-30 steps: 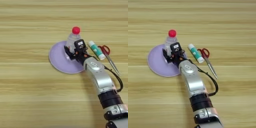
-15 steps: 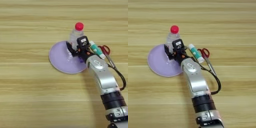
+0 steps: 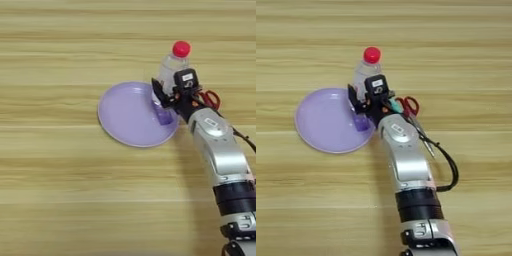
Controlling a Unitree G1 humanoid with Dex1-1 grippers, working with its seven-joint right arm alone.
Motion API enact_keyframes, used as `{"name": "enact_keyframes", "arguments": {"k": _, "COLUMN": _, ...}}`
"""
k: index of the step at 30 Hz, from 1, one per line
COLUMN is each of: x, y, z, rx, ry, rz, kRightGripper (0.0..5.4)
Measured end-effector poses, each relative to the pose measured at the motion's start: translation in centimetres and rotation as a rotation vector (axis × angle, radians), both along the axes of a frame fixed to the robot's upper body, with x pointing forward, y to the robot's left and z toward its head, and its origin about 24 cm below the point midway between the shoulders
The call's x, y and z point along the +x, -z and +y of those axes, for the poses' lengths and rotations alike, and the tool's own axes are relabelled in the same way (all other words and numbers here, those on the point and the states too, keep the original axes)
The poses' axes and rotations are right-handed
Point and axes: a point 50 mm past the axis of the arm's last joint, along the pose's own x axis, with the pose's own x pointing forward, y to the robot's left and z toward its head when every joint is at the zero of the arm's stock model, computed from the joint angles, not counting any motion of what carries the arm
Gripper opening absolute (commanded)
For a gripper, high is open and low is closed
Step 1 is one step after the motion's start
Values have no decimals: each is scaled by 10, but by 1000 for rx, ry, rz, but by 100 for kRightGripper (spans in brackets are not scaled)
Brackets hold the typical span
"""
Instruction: Move the objects on the table
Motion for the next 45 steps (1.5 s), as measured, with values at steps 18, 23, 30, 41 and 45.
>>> {"name": "enact_keyframes", "arguments": {"k": 18, "x": 4, "y": -4, "z": -28, "rx": -1, "ry": 90, "rz": -7, "kRightGripper": 323}}
{"name": "enact_keyframes", "arguments": {"k": 23, "x": 4, "y": -2, "z": -31, "rx": -2, "ry": 110, "rz": 0, "kRightGripper": 323}}
{"name": "enact_keyframes", "arguments": {"k": 30, "x": 5, "y": -3, "z": -42, "rx": -19, "ry": 148, "rz": -10, "kRightGripper": 323}}
{"name": "enact_keyframes", "arguments": {"k": 41, "x": 6, "y": -2, "z": -67, "rx": -35, "ry": 243, "rz": -10, "kRightGripper": 323}}
{"name": "enact_keyframes", "arguments": {"k": 45, "x": 4, "y": -5, "z": -83, "rx": -46, "ry": 300, "rz": -24, "kRightGripper": 318}}
